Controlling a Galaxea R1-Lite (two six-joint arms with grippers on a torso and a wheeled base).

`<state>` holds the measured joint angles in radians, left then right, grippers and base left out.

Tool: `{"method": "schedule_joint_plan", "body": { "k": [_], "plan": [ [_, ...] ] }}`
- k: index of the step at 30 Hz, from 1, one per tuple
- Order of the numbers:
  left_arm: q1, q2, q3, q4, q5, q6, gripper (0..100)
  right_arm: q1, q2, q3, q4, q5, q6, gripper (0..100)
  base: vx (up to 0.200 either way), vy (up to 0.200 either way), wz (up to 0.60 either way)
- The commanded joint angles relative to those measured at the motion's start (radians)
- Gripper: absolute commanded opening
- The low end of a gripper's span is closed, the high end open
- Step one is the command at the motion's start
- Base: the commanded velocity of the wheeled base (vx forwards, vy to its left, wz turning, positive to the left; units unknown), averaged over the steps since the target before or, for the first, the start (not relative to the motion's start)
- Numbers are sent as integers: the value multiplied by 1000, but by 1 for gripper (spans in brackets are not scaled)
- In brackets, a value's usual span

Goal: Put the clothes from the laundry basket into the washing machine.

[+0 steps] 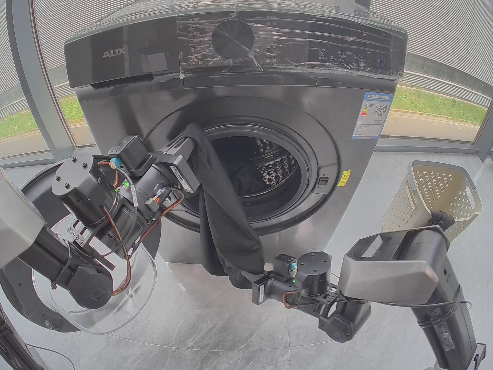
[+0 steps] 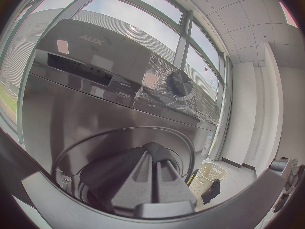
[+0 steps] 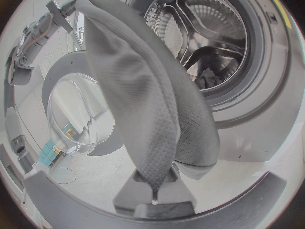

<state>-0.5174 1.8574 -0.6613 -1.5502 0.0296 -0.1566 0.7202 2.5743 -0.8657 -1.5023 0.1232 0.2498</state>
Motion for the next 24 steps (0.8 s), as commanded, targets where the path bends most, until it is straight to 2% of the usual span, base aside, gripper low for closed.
{"method": "schedule_joint_plan", "body": {
  "k": [1, 5, 10, 13, 18, 23, 24],
  "plan": [
    [73, -17, 0, -1, -16, -3, 0, -51, -373, 404, -62, 21, -43, 0, 0, 0, 0],
    [112, -24, -3, -1, -46, -3, 0, -77, -565, 562, -62, 72, -47, 0, 0, 0, 0],
    [171, -32, 28, -1, -86, -3, 0, -157, -723, 597, -61, 82, -64, 0, 0, 0, 0],
    [197, -44, 35, -1, -123, -23, 0, -216, -773, 594, -59, 96, -60, 0, 0, 0, 0],
    [228, -75, 35, 1, -138, -27, 0, -266, -772, 554, -61, 108, -69, 0, 0, 0, 0],
    [231, -81, 31, -1, -151, -26, 0, -275, -766, 496, -62, 96, -72, 0, 0, 0, 0],
    [231, -84, 22, -1, -151, -27, 0, -274, -760, 450, -61, 73, -70, 0, 0, 0, 0]
  ]
}}
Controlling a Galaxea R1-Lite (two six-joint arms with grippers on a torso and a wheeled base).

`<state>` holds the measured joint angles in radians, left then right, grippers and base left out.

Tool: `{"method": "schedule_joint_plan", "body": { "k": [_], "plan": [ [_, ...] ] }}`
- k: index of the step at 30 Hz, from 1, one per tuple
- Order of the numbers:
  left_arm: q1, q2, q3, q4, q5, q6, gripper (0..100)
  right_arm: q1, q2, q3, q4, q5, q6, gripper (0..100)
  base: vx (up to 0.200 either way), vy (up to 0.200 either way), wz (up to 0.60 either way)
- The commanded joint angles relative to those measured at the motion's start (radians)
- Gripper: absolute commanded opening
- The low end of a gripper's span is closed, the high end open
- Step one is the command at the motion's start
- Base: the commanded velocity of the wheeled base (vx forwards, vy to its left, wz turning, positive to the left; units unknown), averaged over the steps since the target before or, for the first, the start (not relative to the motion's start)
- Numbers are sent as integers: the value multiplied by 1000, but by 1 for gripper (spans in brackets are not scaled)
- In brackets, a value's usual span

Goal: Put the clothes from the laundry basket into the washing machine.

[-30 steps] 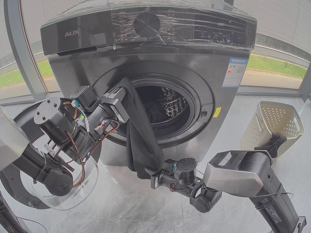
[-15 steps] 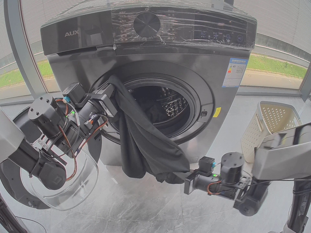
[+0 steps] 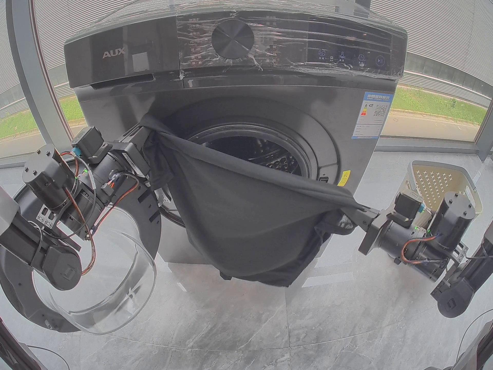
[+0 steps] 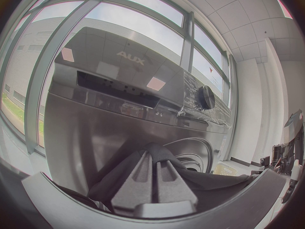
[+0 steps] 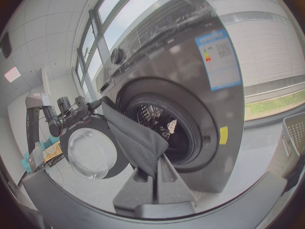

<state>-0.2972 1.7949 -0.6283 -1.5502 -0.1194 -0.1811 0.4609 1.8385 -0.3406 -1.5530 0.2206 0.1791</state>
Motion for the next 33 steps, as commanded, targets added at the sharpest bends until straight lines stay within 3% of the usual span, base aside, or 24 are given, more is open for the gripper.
{"method": "schedule_joint_plan", "body": {
  "k": [1, 4, 9, 13, 33],
  "plan": [
    [6, -23, -10, -1, -2, -5, 0, -11, -21, -92, -12, -43, 0, 0, 0, 0, 0],
    [-2, -45, 10, -1, -2, -3, 0, -7, -15, -112, -10, -90, 0, 0, 0, 0, 0],
    [-8, -68, 42, -1, -6, 2, 0, -11, 2, -158, -10, -122, 2, 0, 0, 0, 0],
    [1, -101, 58, 1, -6, 2, 0, -4, 25, -248, -10, -201, 3, 0, 0, 0, 0],
    [3, -152, 154, 1, -13, 8, 0, 24, 18, -302, -10, -208, 10, 0, 0, 0, 0]
  ]
}}
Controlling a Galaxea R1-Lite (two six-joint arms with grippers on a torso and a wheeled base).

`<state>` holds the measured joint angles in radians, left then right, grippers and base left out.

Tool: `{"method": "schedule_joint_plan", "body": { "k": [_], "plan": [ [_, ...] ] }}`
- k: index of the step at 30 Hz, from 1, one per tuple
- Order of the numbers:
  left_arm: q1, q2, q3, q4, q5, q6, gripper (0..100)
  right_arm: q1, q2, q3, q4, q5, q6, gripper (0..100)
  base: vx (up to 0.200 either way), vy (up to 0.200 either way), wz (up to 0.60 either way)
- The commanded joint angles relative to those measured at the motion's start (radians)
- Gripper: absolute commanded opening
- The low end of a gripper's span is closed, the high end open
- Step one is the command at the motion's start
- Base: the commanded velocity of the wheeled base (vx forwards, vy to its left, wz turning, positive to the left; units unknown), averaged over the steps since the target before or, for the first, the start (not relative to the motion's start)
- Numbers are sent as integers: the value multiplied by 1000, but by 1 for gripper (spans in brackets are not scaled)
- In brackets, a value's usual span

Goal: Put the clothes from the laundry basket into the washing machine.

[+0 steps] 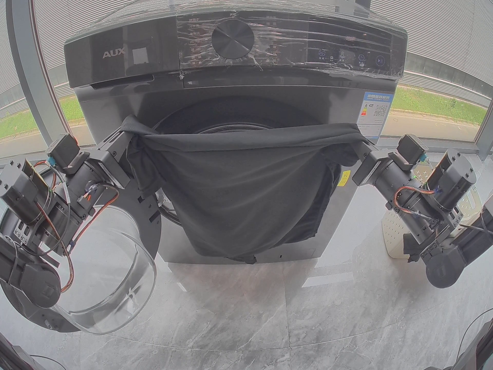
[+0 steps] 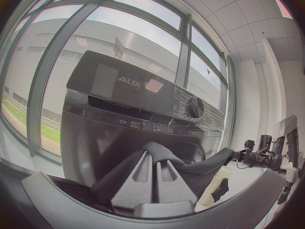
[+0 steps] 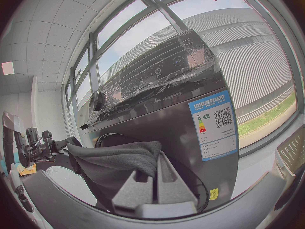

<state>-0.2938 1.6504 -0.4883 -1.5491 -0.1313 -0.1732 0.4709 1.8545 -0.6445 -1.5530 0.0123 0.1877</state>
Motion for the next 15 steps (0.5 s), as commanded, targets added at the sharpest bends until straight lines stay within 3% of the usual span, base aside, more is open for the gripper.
{"method": "schedule_joint_plan", "body": {
  "k": [1, 5, 15],
  "plan": [
    [-1, -14, 24, 0, -1, 0, 0, 20, 2, 6, -10, 1, 1, 0, 0, 0, 0],
    [-16, -14, 77, 3, -1, 4, 0, 61, 3, 20, -10, 1, 10, 0, 0, 0, 0],
    [-8, 2, 97, 11, -28, 3, 0, 66, 12, 32, -10, 8, 10, 0, 0, 0, 0]
  ]
}}
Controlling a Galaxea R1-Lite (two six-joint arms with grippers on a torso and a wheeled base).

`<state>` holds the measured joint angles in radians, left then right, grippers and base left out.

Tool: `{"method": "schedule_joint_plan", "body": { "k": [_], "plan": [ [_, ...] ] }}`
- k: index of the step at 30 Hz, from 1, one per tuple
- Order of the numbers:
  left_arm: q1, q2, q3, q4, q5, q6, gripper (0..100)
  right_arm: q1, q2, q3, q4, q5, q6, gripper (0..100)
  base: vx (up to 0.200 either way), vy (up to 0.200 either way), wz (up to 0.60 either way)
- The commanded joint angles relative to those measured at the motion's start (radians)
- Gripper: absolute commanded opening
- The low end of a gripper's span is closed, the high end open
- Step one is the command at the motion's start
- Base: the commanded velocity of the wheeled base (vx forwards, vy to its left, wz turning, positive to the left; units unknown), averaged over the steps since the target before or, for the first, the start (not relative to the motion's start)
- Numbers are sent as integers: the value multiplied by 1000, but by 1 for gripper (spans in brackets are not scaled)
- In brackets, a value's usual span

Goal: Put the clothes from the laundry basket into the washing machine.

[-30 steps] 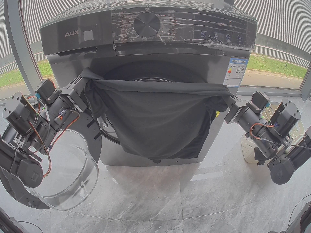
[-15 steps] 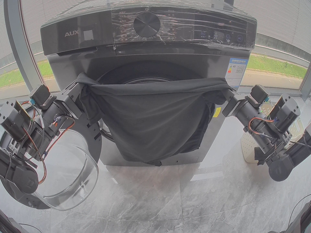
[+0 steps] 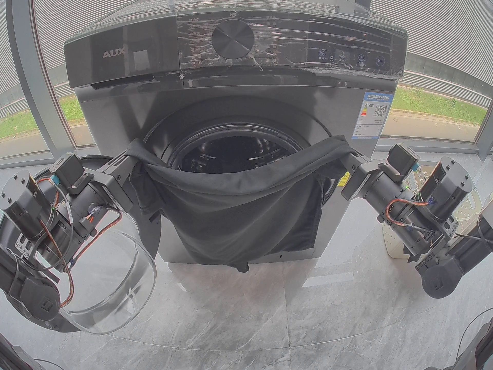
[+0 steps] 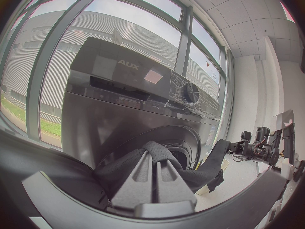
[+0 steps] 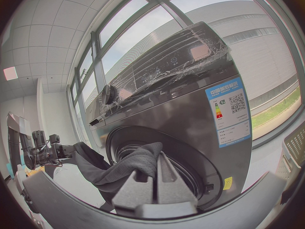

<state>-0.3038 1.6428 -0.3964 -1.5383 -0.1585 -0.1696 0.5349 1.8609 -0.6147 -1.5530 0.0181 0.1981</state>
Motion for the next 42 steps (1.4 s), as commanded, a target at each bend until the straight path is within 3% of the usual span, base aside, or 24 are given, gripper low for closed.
{"method": "schedule_joint_plan", "body": {
  "k": [1, 2, 10, 16, 19, 21, 27, 31, 38, 42],
  "plan": [
    [2, 17, 8, 0, -1, -1, 0, 4, 6, 3, -10, 2, 0, 0, 0, 0, 0],
    [0, 29, 11, 0, 1, 1, 100, 4, 12, 6, -10, 2, 0, 0, 0, 0, 0],
    [-17, 146, 13, -11, 2, 4, 100, 14, 26, 47, -10, 6, 0, 0, 0, 0, 0],
    [-101, 261, 21, -11, 11, 7, 100, 89, 38, 72, -10, 6, 23, 0, 0, 0, 0],
    [-124, 292, 27, -13, 16, 21, 100, 97, 38, 75, -10, 6, 27, 0, 0, 0, 0],
    [-147, 358, 28, -13, 14, 67, 100, 106, 43, 89, -12, 8, 34, 0, 0, 0, 0],
    [-159, 479, 34, -13, 14, 111, 100, 89, 43, 59, -12, -7, 32, 0, 0, 0, 0],
    [-153, 555, 47, -14, 13, 170, 100, 8, 43, 52, -10, -10, 27, 0, 0, 0, 0],
    [-159, 574, 79, -16, 1, 176, 100, -29, 66, 29, -9, -40, 23, 0, 0, 0, 0],
    [-159, 552, 106, -16, -36, 177, 100, -32, 72, 16, -10, -44, 21, 0, 0, 0, 0]
  ]
}}
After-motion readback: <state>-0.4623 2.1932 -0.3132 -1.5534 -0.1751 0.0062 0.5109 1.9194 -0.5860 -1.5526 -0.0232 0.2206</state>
